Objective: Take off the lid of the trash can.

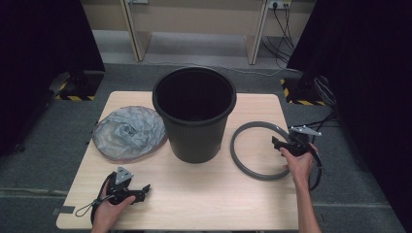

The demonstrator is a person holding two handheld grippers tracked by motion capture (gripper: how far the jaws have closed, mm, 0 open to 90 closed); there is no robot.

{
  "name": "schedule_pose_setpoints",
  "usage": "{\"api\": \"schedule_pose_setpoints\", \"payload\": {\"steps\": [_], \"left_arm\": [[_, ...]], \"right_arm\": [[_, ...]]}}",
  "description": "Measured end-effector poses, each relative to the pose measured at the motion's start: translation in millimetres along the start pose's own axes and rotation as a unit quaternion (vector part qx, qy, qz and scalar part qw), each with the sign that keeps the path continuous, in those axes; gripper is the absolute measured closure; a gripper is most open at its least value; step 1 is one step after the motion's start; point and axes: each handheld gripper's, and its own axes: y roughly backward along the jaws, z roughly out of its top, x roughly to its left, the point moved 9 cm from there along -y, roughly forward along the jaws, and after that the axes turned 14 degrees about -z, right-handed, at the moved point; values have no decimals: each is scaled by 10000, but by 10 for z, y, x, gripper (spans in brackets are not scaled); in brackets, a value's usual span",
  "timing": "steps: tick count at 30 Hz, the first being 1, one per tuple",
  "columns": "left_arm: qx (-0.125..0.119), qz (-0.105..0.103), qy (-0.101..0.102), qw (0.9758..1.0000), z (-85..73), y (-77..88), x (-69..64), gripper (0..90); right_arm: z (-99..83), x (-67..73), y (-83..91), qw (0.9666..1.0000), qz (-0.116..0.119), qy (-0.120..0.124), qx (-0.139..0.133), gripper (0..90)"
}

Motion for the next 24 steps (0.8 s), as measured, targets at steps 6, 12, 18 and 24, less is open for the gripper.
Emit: {"api": "schedule_pose_setpoints", "payload": {"steps": [6, 12, 18, 24], "left_arm": [[0, -12, 3, 10000, 0, 0, 0, 83], [2, -3, 2, 10000, 0, 0, 1, 82], [12, -12, 17, 10000, 5, -8, 5, 71], [12, -11, 18, 10000, 5, -8, 6, 71]], "right_arm": [[-75, 331, 153, 9995, 183, 261, -27, 212], [-269, 730, 261, 9960, 531, 713, -5, 208], [-463, 1038, 355, 9917, 976, 821, 144, 212], [-608, 1145, 420, 9886, 1133, 972, 209, 208]]}}
